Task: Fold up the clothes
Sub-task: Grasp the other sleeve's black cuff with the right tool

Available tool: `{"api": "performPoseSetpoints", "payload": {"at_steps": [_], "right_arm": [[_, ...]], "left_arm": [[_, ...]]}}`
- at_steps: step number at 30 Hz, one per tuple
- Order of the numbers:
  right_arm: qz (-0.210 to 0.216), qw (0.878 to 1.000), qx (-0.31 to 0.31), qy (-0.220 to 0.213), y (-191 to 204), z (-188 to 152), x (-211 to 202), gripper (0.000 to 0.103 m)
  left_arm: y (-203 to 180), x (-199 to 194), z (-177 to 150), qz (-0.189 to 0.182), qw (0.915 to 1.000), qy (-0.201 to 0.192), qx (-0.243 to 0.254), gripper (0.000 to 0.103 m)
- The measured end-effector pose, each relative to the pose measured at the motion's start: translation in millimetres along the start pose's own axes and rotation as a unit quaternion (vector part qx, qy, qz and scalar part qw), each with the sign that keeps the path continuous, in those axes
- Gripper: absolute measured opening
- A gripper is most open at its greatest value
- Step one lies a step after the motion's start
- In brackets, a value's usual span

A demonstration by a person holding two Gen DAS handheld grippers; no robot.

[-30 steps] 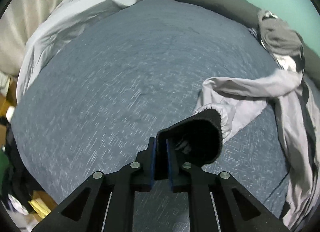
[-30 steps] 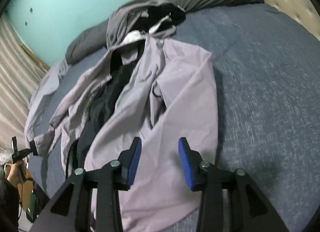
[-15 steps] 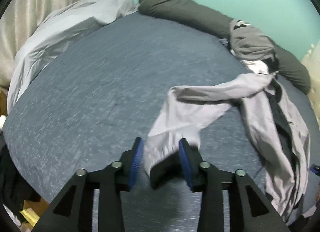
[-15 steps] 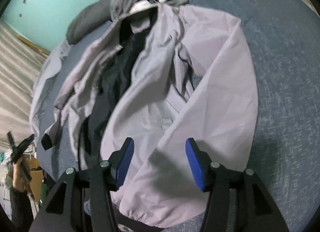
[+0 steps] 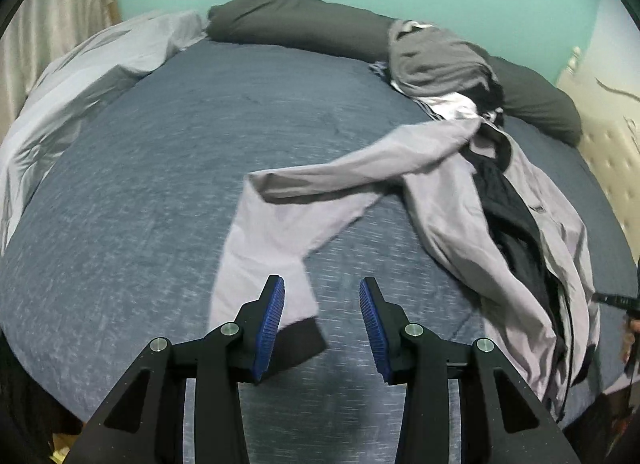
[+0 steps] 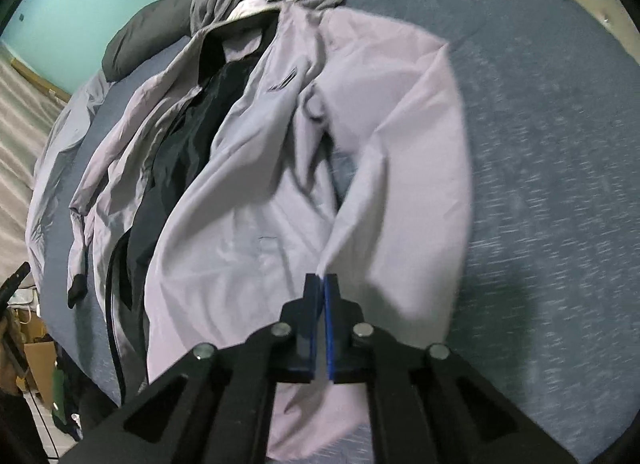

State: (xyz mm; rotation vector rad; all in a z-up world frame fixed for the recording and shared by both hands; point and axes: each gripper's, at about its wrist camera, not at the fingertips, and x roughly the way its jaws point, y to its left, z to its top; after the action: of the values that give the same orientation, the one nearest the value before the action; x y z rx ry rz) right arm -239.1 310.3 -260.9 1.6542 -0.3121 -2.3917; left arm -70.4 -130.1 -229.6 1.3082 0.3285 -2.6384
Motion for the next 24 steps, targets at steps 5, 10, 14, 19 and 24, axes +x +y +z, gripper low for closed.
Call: {"api": "performPoseSetpoints", "payload": {"at_steps": [5,10,14,19,24], "right_arm": [[-0.029,0.999,0.003,-0.016,-38,9,-34,0.002],[-0.066,0.997,0.02,-0.024,-87,17,-61,0.002],[-0.114,0.993,0.027,-0.034,-124,20,-78,0.002],[-0.156,0.985,0.065,-0.046,-168,19,-86,0.002],[-0.154,0.982,0.088,-0.071,-178,8,-101,0.009]], "left_arm": [[-27,5,-2,-0.017,0.9996,0.009,0.022,0.043],[-46,15,-5,-0.029,0.9989,0.026,0.027,0.043],[-61,21,-9,-0.037,0.998,0.037,0.036,0.043],[-81,22,-11,-0.041,0.9968,0.044,0.052,0.043],[-97,20,-10,-0.046,0.9957,0.047,0.066,0.043]]}}
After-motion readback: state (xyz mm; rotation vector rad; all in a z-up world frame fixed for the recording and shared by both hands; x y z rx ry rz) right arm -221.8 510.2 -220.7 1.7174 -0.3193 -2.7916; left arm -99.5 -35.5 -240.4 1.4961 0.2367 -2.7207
